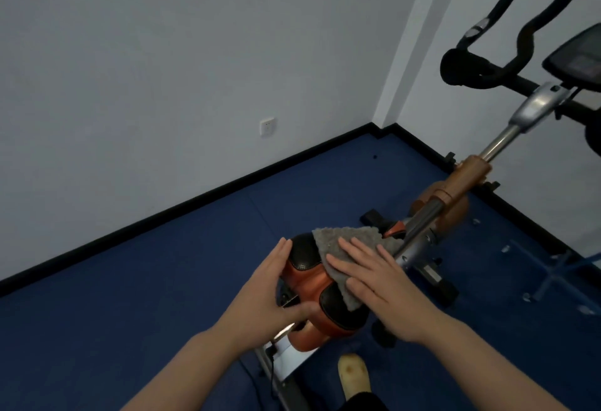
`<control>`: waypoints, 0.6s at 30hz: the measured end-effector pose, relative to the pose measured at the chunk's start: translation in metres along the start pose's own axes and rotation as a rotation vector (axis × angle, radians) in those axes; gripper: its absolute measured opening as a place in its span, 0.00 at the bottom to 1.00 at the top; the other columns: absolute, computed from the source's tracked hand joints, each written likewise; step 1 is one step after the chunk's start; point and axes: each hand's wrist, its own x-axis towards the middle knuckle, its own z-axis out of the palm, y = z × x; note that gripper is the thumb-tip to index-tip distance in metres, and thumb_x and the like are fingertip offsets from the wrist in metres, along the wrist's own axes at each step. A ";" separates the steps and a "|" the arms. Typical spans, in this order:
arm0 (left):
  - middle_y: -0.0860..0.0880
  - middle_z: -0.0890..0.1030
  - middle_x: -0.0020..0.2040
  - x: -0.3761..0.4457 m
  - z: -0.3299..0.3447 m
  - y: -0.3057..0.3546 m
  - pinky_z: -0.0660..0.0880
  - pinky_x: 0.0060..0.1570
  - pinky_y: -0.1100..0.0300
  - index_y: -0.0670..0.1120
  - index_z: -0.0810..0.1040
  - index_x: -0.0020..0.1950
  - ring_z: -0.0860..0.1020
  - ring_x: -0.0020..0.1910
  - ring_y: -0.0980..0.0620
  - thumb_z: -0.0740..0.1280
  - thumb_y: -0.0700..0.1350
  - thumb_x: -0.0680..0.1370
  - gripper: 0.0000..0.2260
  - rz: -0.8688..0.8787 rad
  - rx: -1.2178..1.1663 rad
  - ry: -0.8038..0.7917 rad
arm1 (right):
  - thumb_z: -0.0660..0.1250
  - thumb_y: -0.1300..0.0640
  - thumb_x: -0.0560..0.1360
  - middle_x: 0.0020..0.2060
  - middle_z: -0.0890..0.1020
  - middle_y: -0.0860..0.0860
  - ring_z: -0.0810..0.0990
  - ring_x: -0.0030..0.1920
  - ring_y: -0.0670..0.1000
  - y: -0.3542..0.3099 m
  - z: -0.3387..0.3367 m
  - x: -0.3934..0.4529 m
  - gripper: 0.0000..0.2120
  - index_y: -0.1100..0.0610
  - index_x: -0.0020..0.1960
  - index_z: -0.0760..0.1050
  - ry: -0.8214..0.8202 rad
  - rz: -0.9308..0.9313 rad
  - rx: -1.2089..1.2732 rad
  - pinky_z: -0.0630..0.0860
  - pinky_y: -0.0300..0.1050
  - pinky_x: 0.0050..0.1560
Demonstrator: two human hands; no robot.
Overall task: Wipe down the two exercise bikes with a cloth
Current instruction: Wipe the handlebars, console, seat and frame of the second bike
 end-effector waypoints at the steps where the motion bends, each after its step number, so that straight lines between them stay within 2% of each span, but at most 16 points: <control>1: 0.69 0.45 0.76 0.000 -0.002 0.001 0.48 0.74 0.66 0.62 0.47 0.77 0.46 0.75 0.70 0.67 0.66 0.72 0.41 0.036 0.035 0.008 | 0.43 0.39 0.82 0.77 0.47 0.35 0.39 0.76 0.36 -0.003 0.001 0.003 0.21 0.33 0.74 0.58 0.046 0.037 0.027 0.35 0.45 0.76; 4: 0.66 0.46 0.77 0.003 0.005 0.007 0.45 0.75 0.65 0.58 0.50 0.78 0.42 0.75 0.70 0.58 0.60 0.80 0.29 0.167 0.212 0.057 | 0.48 0.41 0.82 0.79 0.51 0.46 0.41 0.78 0.42 -0.024 0.011 0.021 0.18 0.39 0.68 0.68 0.238 0.244 0.031 0.39 0.49 0.77; 6: 0.63 0.45 0.78 0.005 0.016 0.011 0.43 0.76 0.63 0.57 0.48 0.78 0.39 0.75 0.68 0.56 0.56 0.82 0.27 0.193 0.256 0.076 | 0.50 0.43 0.81 0.79 0.52 0.48 0.41 0.78 0.45 -0.043 0.030 0.023 0.16 0.41 0.65 0.68 0.364 0.386 0.028 0.41 0.50 0.78; 8: 0.63 0.41 0.78 0.004 0.024 0.009 0.41 0.76 0.62 0.55 0.45 0.78 0.36 0.75 0.66 0.55 0.57 0.83 0.28 0.207 0.279 0.080 | 0.46 0.41 0.81 0.79 0.48 0.46 0.36 0.77 0.43 -0.059 0.050 0.009 0.19 0.37 0.71 0.60 0.431 0.429 0.052 0.44 0.52 0.78; 10: 0.63 0.40 0.78 0.002 0.025 0.003 0.41 0.76 0.60 0.55 0.43 0.79 0.36 0.76 0.65 0.54 0.58 0.82 0.30 0.219 0.301 0.077 | 0.40 0.39 0.81 0.78 0.41 0.43 0.32 0.75 0.40 -0.058 0.058 -0.008 0.24 0.35 0.77 0.44 0.398 0.433 0.079 0.42 0.51 0.77; 11: 0.63 0.40 0.78 0.002 0.024 0.001 0.41 0.76 0.59 0.55 0.42 0.79 0.36 0.76 0.64 0.54 0.59 0.82 0.30 0.227 0.310 0.075 | 0.40 0.39 0.81 0.78 0.38 0.41 0.32 0.75 0.40 -0.053 0.056 -0.010 0.25 0.37 0.77 0.40 0.386 0.456 0.119 0.41 0.49 0.77; 14: 0.63 0.41 0.78 0.003 0.023 0.000 0.42 0.76 0.58 0.55 0.42 0.79 0.36 0.76 0.64 0.54 0.59 0.82 0.30 0.234 0.324 0.087 | 0.45 0.42 0.82 0.76 0.36 0.39 0.38 0.77 0.43 -0.048 0.045 -0.001 0.26 0.40 0.78 0.43 0.432 0.629 0.361 0.47 0.43 0.74; 16: 0.64 0.41 0.78 0.002 0.027 0.003 0.42 0.76 0.58 0.56 0.43 0.78 0.36 0.76 0.64 0.54 0.58 0.82 0.29 0.221 0.303 0.111 | 0.42 0.38 0.80 0.75 0.32 0.38 0.38 0.77 0.45 -0.066 0.056 0.002 0.27 0.38 0.77 0.40 0.470 0.652 0.335 0.49 0.44 0.73; 18: 0.63 0.42 0.78 0.001 0.030 0.007 0.42 0.76 0.59 0.56 0.43 0.78 0.37 0.76 0.65 0.54 0.57 0.82 0.29 0.202 0.258 0.134 | 0.38 0.34 0.77 0.73 0.28 0.36 0.34 0.76 0.44 -0.078 0.071 -0.003 0.28 0.34 0.74 0.34 0.456 0.603 0.270 0.47 0.46 0.74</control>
